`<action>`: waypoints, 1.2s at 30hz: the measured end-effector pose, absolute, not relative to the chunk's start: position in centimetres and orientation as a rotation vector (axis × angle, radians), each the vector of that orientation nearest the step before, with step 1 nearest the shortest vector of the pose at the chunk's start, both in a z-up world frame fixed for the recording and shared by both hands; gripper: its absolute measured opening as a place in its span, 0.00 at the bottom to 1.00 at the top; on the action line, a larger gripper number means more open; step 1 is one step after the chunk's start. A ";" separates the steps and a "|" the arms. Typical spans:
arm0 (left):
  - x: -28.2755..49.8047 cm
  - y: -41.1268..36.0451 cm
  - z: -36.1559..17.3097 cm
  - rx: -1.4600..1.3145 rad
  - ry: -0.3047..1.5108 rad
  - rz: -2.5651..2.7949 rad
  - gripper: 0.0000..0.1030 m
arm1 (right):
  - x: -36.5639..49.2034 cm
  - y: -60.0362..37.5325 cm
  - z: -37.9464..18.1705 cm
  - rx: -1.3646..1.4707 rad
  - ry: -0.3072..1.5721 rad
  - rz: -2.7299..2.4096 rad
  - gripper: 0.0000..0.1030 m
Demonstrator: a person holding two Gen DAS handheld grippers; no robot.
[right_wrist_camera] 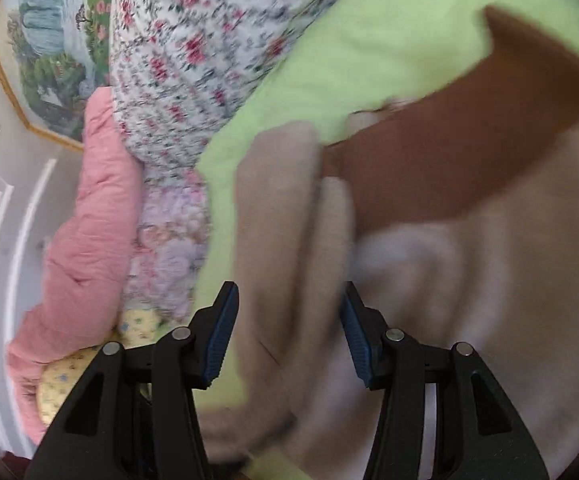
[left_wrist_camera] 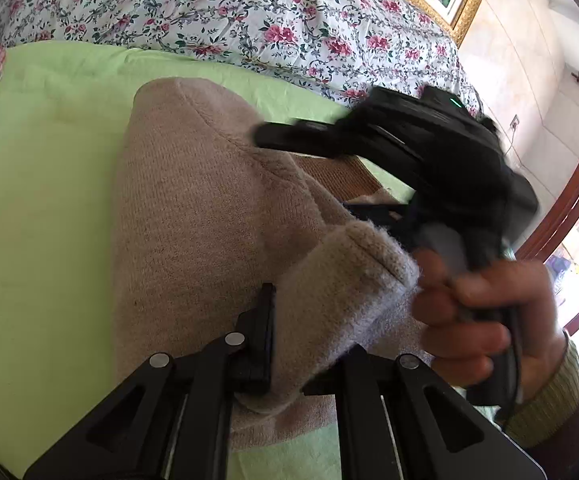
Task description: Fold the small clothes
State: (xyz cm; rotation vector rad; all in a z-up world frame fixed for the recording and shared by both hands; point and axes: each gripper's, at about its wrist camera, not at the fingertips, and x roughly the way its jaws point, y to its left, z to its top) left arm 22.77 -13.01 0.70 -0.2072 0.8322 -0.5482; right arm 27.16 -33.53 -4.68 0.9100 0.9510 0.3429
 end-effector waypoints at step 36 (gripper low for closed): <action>20.7 -29.2 -0.9 -0.120 0.958 -0.738 0.14 | 17.9 -46.6 -1.6 0.595 0.904 0.008 0.18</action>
